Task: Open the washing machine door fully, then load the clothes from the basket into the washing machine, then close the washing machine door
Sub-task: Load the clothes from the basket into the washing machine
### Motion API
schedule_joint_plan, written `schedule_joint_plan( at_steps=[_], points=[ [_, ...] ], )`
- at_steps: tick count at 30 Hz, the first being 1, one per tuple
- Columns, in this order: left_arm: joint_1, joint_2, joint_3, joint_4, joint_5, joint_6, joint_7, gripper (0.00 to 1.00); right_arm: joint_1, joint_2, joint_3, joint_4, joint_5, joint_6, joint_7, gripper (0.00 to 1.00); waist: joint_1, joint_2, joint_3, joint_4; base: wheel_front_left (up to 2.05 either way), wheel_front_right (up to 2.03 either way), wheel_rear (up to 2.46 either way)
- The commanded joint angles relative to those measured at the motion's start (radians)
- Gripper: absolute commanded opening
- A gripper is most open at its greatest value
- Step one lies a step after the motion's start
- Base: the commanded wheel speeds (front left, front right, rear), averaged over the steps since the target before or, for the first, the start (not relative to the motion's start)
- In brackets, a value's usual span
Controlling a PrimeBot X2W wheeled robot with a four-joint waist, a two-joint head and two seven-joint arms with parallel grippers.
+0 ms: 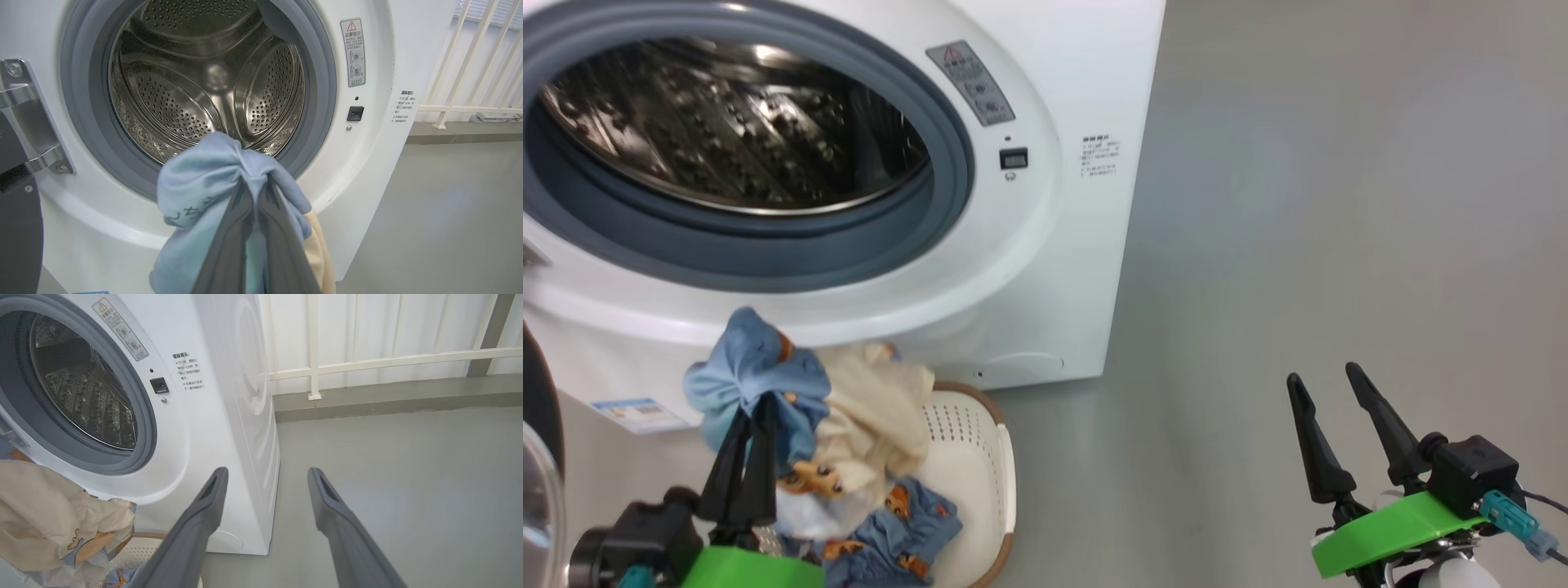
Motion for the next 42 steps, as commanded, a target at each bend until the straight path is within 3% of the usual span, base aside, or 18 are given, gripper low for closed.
schedule_joint_plan(
  at_steps=[1, 18, 42],
  points=[
    [0.003, 0.009, 0.043, -0.049, 0.019, 0.010, -0.012, 0.00, 0.008, -0.012, 0.025, -0.023, 0.010, 0.002, -0.005, 1.00, 0.0000, 0.0000, -0.037, 0.000, 0.00, 0.00, 0.00],
    [0.173, -0.020, 0.084, -0.187, 0.105, 0.022, -0.012, 0.00, 0.071, -0.019, 0.021, -0.024, 0.013, 0.002, -0.005, 1.00, 0.0000, 0.0000, -0.166, -0.011, 0.00, 0.00, 0.00],
    [0.160, -0.027, 0.090, -0.176, 0.075, 0.035, -0.012, 0.00, 0.089, -0.017, 0.016, -0.036, 0.016, 0.002, -0.004, 1.00, 0.0000, 0.0000, -0.154, -0.024, 0.00, 0.00, 0.00]
  ],
)
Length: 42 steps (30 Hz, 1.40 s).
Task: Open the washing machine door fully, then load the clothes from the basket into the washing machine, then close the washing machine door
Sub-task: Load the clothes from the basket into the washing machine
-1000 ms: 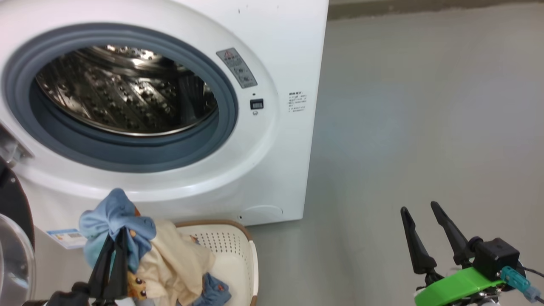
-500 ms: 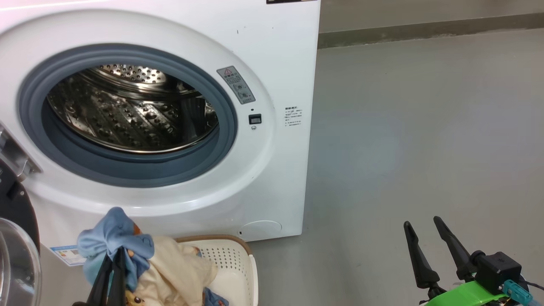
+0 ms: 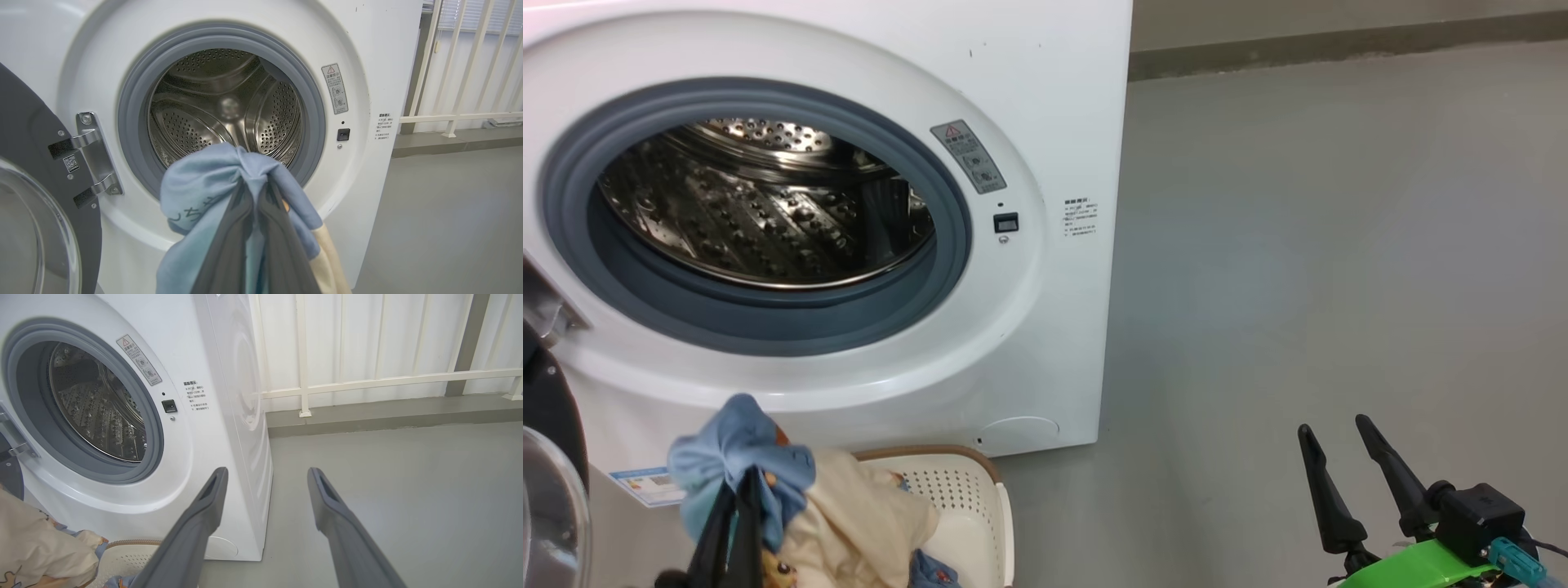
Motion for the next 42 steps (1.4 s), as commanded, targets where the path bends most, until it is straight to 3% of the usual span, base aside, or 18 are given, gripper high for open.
schedule_joint_plan(
  at_steps=[1, 19, 27, 35, 42],
  points=[
    [-0.073, 0.004, 0.039, -0.019, -0.013, 0.010, -0.012, 0.00, -0.012, -0.006, 0.027, -0.022, 0.013, 0.002, -0.004, 1.00, 0.0000, 0.0000, 0.014, -0.006, 0.00, 0.00, 0.00],
    [-0.563, 0.053, 0.168, 0.057, 0.020, -0.028, -0.012, 0.00, -0.109, 0.002, 0.052, -0.034, 0.020, 0.002, -0.004, 1.00, 0.0000, 0.0000, 0.245, -0.070, 0.00, 0.00, 0.00],
    [-0.689, 0.056, 0.224, 0.096, 0.030, -0.029, -0.012, 0.00, -0.156, 0.013, 0.060, -0.047, 0.017, 0.002, -0.005, 1.00, 0.0000, 0.0000, 0.373, -0.094, 0.00, 0.00, 0.00],
    [-0.804, 0.045, 0.231, 0.253, 0.030, -0.040, -0.012, 0.00, -0.201, 0.025, 0.066, -0.060, 0.016, 0.002, -0.005, 1.00, 0.0000, 0.0000, 0.510, -0.107, 0.00, 0.00, 0.00],
    [-0.963, 0.104, 0.207, 0.459, 0.020, -0.051, -0.012, 0.00, -0.237, 0.034, 0.074, -0.068, 0.018, 0.002, -0.005, 1.00, 0.0000, 0.0000, 0.585, -0.108, 0.00, 0.00, 0.00]
  ],
)
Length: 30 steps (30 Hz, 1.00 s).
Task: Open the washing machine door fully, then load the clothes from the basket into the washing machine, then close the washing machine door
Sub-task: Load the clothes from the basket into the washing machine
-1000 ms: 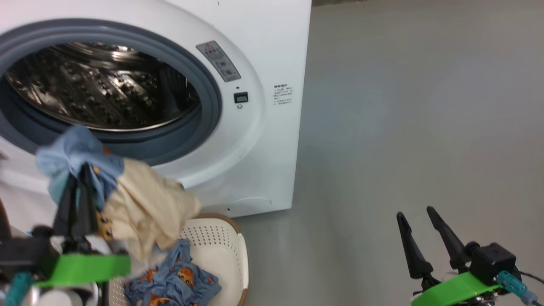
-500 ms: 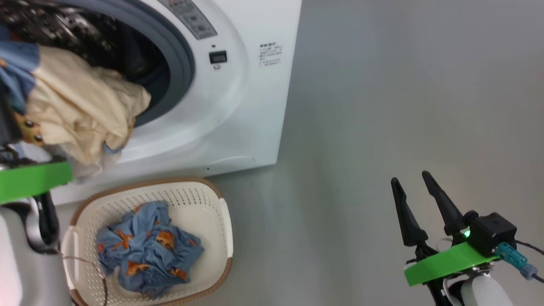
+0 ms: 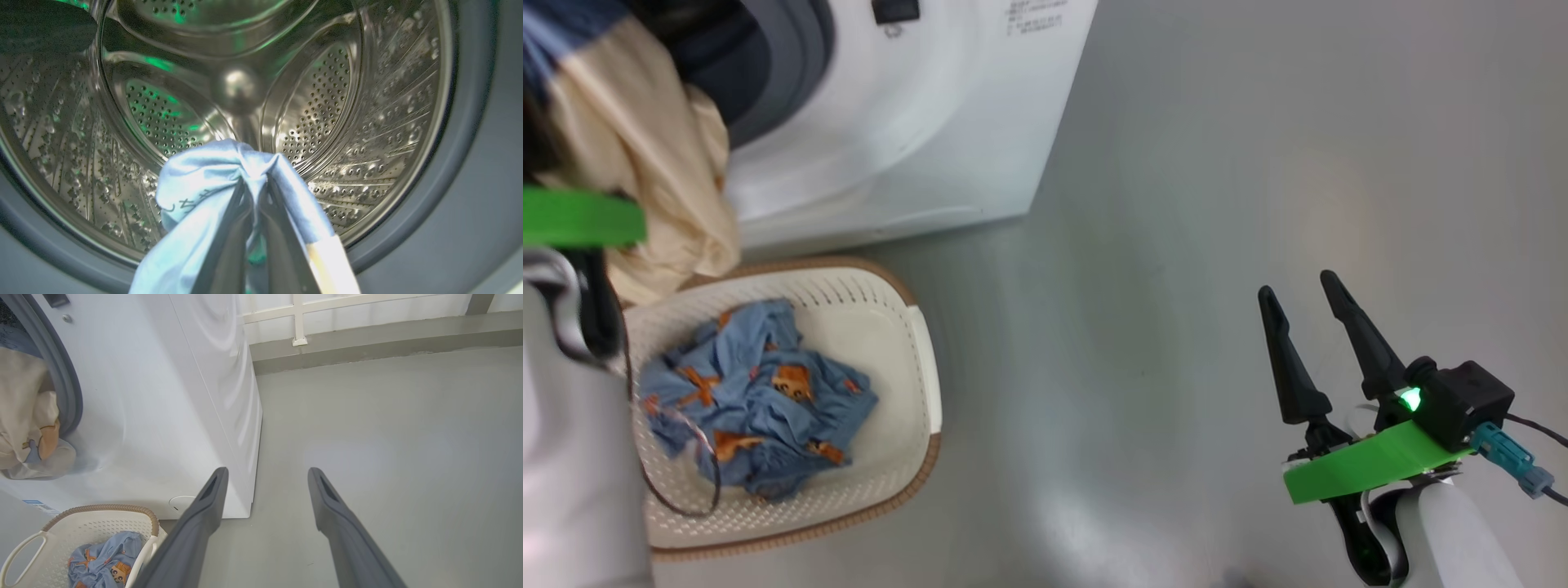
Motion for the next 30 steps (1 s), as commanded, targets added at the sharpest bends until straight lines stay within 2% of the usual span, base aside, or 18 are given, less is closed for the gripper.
schedule_joint_plan(
  at_steps=[1, 6, 10, 19, 23, 27, 30],
  points=[
    [-0.035, 0.055, 0.014, 0.018, -0.005, -0.005, -0.004, 0.00, -0.004, 0.003, 0.025, -0.021, 0.015, 0.002, -0.005, 1.00, 0.0000, -0.0001, 0.057, -0.009, 0.00, 0.00, 0.00],
    [-0.181, 0.111, -0.029, 0.185, -0.020, -0.009, 0.011, 0.00, -0.015, 0.008, 0.034, -0.017, 0.021, 0.002, -0.005, 1.00, 0.0000, -0.0001, 0.091, -0.008, 0.00, 0.00, 0.00],
    [-0.292, 0.129, -0.081, 0.279, -0.052, -0.010, 0.076, 0.00, -0.022, 0.012, 0.037, -0.020, 0.023, 0.002, -0.005, 1.00, 0.0000, -0.0001, 0.118, -0.006, 0.00, 0.00, 0.00],
    [-0.474, 0.183, -0.204, 0.414, -0.142, -0.010, 0.190, 0.00, -0.028, 0.023, 0.061, -0.014, 0.041, 0.002, -0.005, 1.00, 0.0000, -0.0001, 0.171, -0.022, 0.00, 0.00, 0.00],
    [-0.545, 0.194, -0.231, 0.460, -0.184, -0.010, 0.255, 0.00, -0.029, 0.025, 0.068, -0.008, 0.047, 0.002, -0.005, 1.00, 0.0000, -0.0001, 0.197, -0.027, 0.00, 0.00, 0.00],
    [-0.586, 0.214, -0.257, 0.470, -0.172, -0.010, 0.232, 0.00, -0.030, 0.027, 0.077, -0.007, 0.049, 0.002, -0.005, 1.00, 0.0000, -0.0001, 0.207, -0.032, 0.00, 0.00, 0.00],
    [-0.618, 0.232, -0.276, 0.452, -0.137, -0.001, 0.109, 0.00, -0.033, 0.029, 0.088, -0.006, 0.050, 0.002, -0.005, 1.00, 0.0000, -0.0001, 0.213, -0.039, 0.00, 0.00, 0.00]
  ],
)
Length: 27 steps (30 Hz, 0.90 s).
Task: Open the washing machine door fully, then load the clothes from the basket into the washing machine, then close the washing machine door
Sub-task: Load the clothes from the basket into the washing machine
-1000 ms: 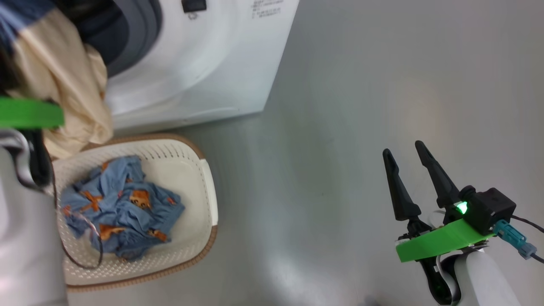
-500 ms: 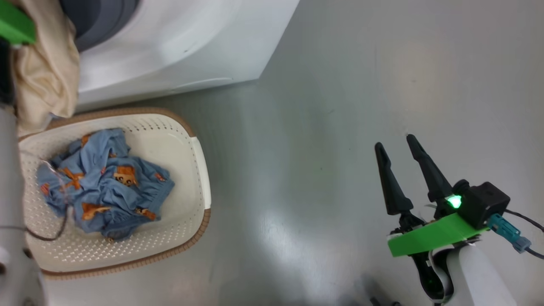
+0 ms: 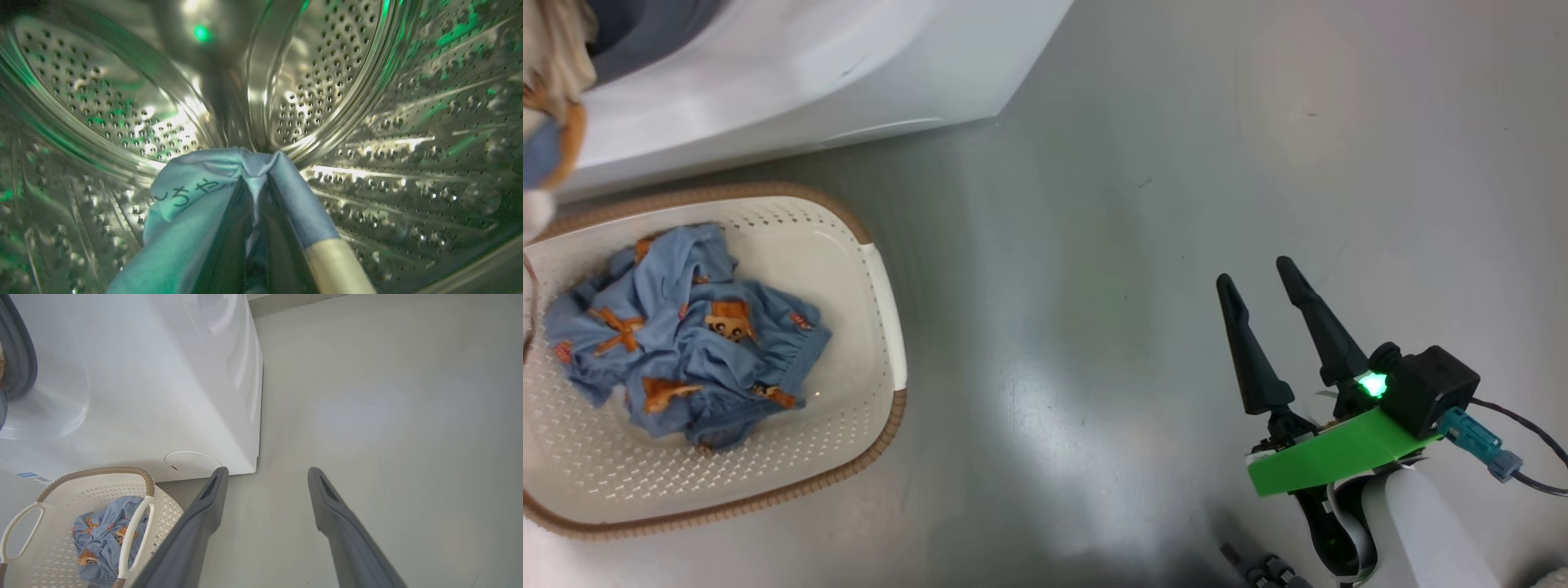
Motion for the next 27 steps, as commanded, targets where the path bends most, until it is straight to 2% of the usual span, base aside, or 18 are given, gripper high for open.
schedule_joint_plan(
  at_steps=[1, 4, 9, 13, 14, 15, 27],
  points=[
    [-0.032, 0.056, -0.006, -0.042, 0.030, 0.009, -0.067, 0.00, 0.009, 0.007, 0.028, -0.016, 0.005, 0.002, -0.005, 1.00, 0.0000, -0.0001, 0.004, -0.007, 0.00, 0.00, 0.00],
    [-0.048, 0.063, -0.022, -0.079, 0.061, 0.014, -0.126, 0.00, 0.008, 0.008, 0.035, -0.015, 0.009, 0.002, -0.005, 1.00, 0.0000, -0.0001, 0.002, -0.013, 0.00, 0.00, 0.00],
    [-0.017, 0.061, -0.006, -0.245, 0.092, 0.026, -0.135, 0.00, -0.001, 0.009, 0.032, -0.017, 0.012, 0.002, -0.005, 1.00, 0.0000, -0.0001, 0.012, -0.014, 0.00, 0.00, 0.00],
    [0.047, 0.050, 0.021, -0.277, 0.095, 0.034, -0.135, 0.00, -0.002, 0.009, 0.032, -0.012, 0.010, 0.002, -0.005, 1.00, 0.0000, -0.0001, 0.006, -0.011, 0.00, 0.00, 0.00],
    [0.061, 0.046, 0.025, -0.265, 0.094, 0.034, -0.135, 0.42, -0.003, 0.009, 0.032, -0.011, 0.010, 0.002, -0.005, 1.00, 0.0000, -0.0001, 0.004, -0.008, 0.00, 0.00, 0.00],
    [0.070, 0.041, 0.030, -0.253, 0.092, 0.036, -0.135, 1.00, -0.003, 0.009, 0.033, -0.009, 0.008, 0.002, -0.005, 1.00, 0.0000, -0.0001, 0.002, -0.006, 0.00, 0.00, 0.00],
    [0.116, -0.006, 0.042, -0.184, 0.091, 0.048, -0.135, 1.00, -0.008, 0.010, 0.018, 0.004, 0.007, 0.002, -0.005, 1.00, 0.0000, -0.0001, -0.051, 0.021, 0.00, 0.00, 0.00]
  ],
)
